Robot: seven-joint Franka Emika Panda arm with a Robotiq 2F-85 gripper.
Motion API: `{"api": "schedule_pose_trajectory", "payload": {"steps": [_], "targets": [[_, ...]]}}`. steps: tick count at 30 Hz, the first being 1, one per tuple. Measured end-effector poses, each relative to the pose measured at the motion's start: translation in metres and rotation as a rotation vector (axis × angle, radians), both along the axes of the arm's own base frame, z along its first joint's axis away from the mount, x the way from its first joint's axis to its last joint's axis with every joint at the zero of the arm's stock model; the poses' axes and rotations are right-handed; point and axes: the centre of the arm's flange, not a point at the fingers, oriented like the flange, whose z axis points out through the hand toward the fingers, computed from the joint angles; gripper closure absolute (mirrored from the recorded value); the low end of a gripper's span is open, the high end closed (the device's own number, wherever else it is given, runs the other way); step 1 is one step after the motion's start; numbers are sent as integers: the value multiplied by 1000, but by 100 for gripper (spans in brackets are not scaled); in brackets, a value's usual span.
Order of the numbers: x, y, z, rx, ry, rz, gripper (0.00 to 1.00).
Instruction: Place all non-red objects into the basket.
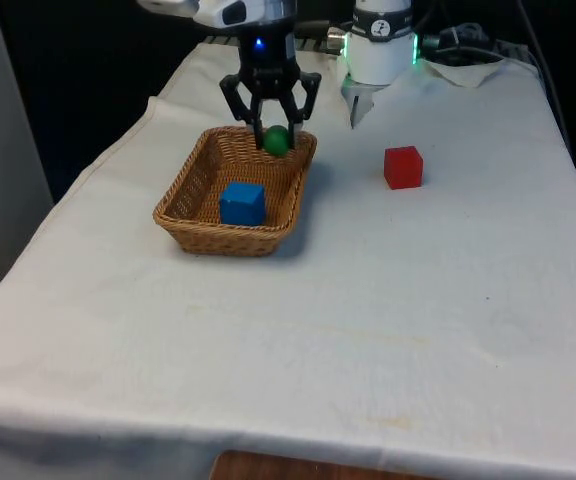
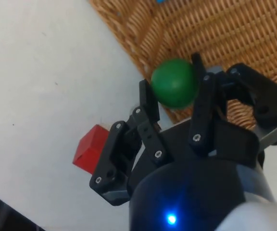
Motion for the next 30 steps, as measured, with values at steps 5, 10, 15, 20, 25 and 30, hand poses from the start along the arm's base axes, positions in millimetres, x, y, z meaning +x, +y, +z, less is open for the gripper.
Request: {"api": "schedule_pose_trajectory", "payload": {"steps": [5, 10, 15, 20, 25, 30], "targets": [[-4, -6, -1, -6, -2, 2, 100], [-10, -14, -4, -13, -2, 3, 100], [-15, -18, -8, -22, -3, 2, 100], [-21, -24, -15, -38, -4, 1, 100], [-25, -25, -20, -47, -4, 0, 100], [-28, -25, -30, -68, -3, -2, 100]]}}
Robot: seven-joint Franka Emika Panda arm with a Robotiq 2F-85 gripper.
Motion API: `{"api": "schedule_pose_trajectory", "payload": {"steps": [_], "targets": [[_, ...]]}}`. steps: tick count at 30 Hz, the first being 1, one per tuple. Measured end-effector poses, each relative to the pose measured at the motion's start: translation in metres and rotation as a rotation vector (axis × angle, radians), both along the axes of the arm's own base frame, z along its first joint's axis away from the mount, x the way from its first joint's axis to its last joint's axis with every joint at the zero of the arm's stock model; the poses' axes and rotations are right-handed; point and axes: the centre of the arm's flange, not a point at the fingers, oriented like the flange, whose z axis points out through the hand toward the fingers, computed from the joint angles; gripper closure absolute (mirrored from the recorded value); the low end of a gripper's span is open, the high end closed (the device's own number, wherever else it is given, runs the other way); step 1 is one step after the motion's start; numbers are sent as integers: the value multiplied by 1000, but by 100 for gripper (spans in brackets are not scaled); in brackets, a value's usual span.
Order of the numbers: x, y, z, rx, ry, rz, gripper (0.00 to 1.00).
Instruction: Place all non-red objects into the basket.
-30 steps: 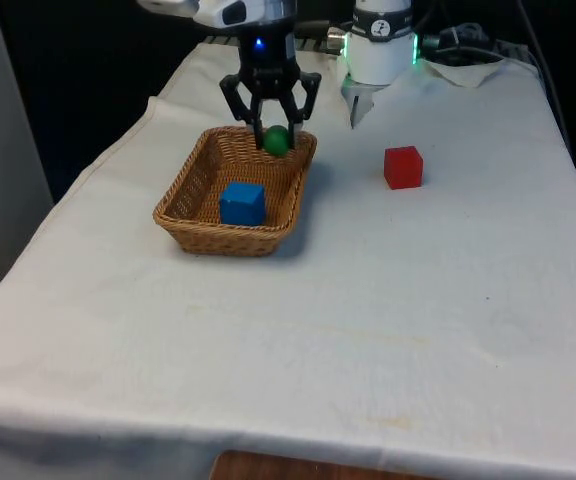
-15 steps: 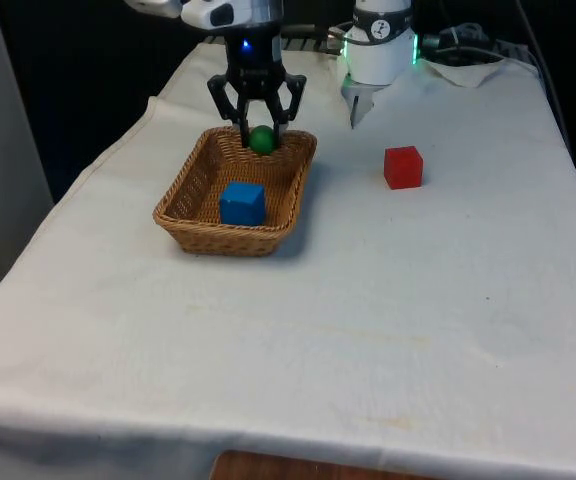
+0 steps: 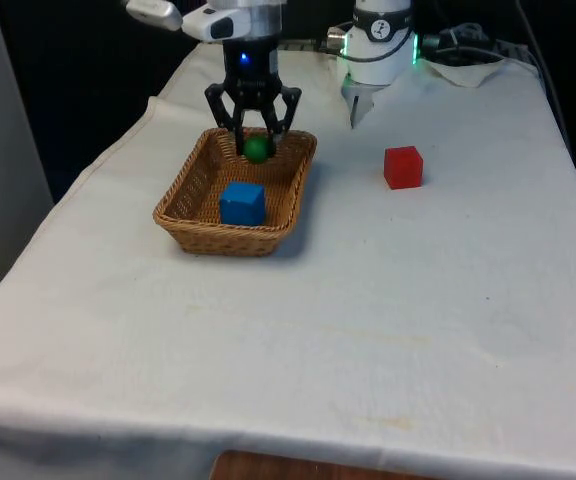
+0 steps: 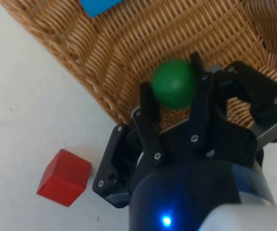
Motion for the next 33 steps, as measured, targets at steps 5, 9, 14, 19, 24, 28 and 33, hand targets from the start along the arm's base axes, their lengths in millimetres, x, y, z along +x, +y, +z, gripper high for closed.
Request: {"api": "schedule_pose_trajectory", "payload": {"steps": [5, 9, 14, 19, 24, 28, 33], "targets": [[-1, 0, -10, -13, 5, -7, 100], [-2, 0, -17, -17, 10, -18, 100], [-2, -1, -18, -18, 10, -22, 100], [-2, -3, -18, -19, 9, -27, 100], [-3, -6, -17, -19, 10, -33, 100], [-3, -7, -17, -20, 10, -35, 100], [-4, -9, -17, -20, 9, -40, 100]]}}
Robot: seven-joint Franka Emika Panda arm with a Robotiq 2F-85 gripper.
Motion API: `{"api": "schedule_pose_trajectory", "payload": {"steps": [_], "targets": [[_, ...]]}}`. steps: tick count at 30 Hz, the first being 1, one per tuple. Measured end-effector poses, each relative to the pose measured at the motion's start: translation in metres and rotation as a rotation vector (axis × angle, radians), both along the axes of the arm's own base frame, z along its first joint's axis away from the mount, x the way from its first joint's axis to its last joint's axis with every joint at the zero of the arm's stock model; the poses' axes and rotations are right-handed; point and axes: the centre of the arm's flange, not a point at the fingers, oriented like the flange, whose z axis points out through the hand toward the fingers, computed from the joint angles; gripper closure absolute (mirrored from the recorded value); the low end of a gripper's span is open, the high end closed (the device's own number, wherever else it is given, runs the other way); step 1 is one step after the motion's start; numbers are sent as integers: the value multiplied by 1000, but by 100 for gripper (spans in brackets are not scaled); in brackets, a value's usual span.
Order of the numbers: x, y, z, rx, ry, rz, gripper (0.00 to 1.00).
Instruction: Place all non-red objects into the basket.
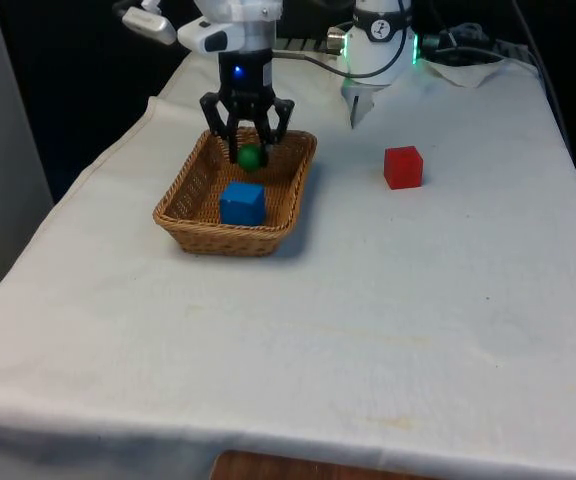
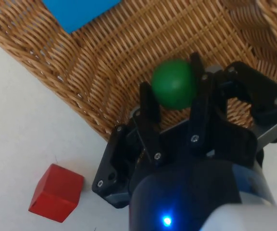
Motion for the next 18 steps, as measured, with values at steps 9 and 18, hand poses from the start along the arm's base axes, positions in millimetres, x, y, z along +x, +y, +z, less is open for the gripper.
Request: {"api": "schedule_pose_trajectory", "payload": {"steps": [9, 18], "targets": [[-1, -1, 0, 0, 1, -3, 17], [0, -2, 0, 0, 0, -4, 0]]}}
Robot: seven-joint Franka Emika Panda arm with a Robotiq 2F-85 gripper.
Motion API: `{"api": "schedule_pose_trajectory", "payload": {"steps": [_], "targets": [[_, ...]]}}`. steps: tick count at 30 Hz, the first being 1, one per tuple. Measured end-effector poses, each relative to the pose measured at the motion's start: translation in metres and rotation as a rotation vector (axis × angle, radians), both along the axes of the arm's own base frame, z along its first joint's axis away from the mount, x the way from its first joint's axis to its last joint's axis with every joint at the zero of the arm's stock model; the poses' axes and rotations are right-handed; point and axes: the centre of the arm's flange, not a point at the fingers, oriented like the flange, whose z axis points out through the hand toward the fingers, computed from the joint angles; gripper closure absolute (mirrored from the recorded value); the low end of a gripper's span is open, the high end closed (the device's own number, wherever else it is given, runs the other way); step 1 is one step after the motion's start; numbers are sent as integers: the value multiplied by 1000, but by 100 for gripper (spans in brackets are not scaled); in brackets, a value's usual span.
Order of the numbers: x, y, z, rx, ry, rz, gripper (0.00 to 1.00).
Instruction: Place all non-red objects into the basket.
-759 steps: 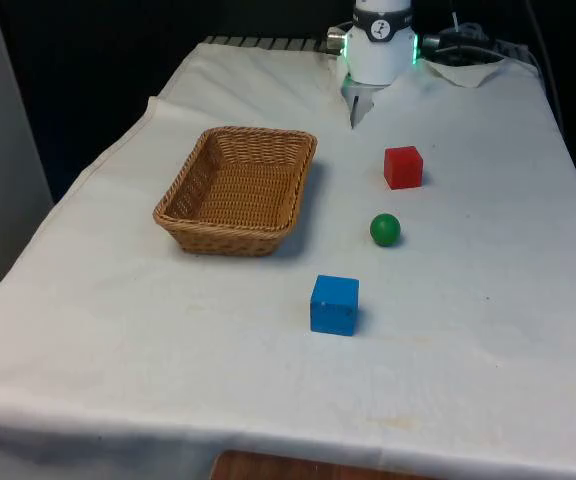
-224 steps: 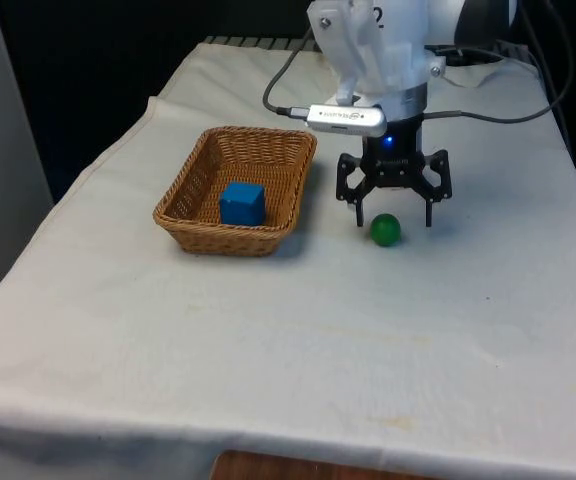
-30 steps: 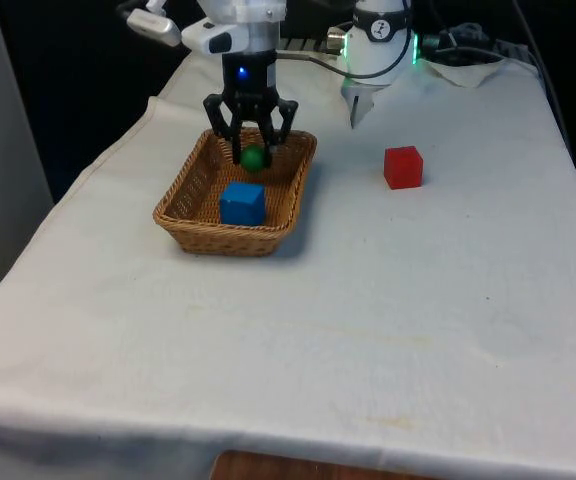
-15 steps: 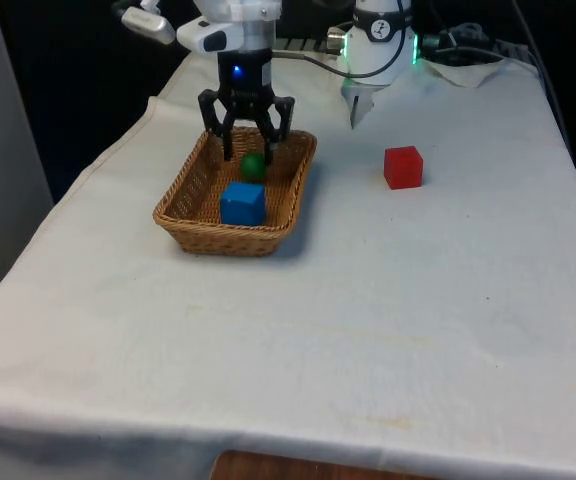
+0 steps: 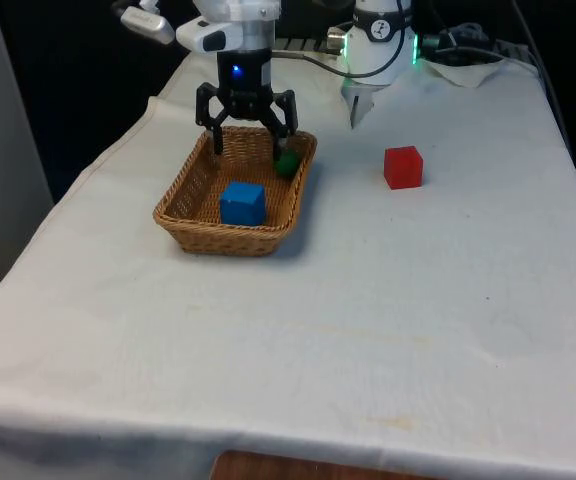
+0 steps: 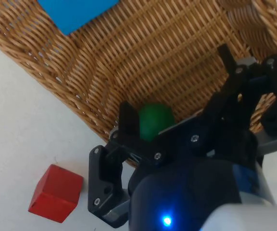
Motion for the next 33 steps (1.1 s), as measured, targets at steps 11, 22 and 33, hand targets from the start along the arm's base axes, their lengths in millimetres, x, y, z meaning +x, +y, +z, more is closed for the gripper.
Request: {"api": "schedule_pose_trajectory", "payload": {"steps": [11, 22, 33], "targets": [[5, 24, 20, 37, -31, 6, 0], [10, 62, 35, 54, -49, 21, 0], [15, 97, 45, 77, -66, 50, 0]]}}
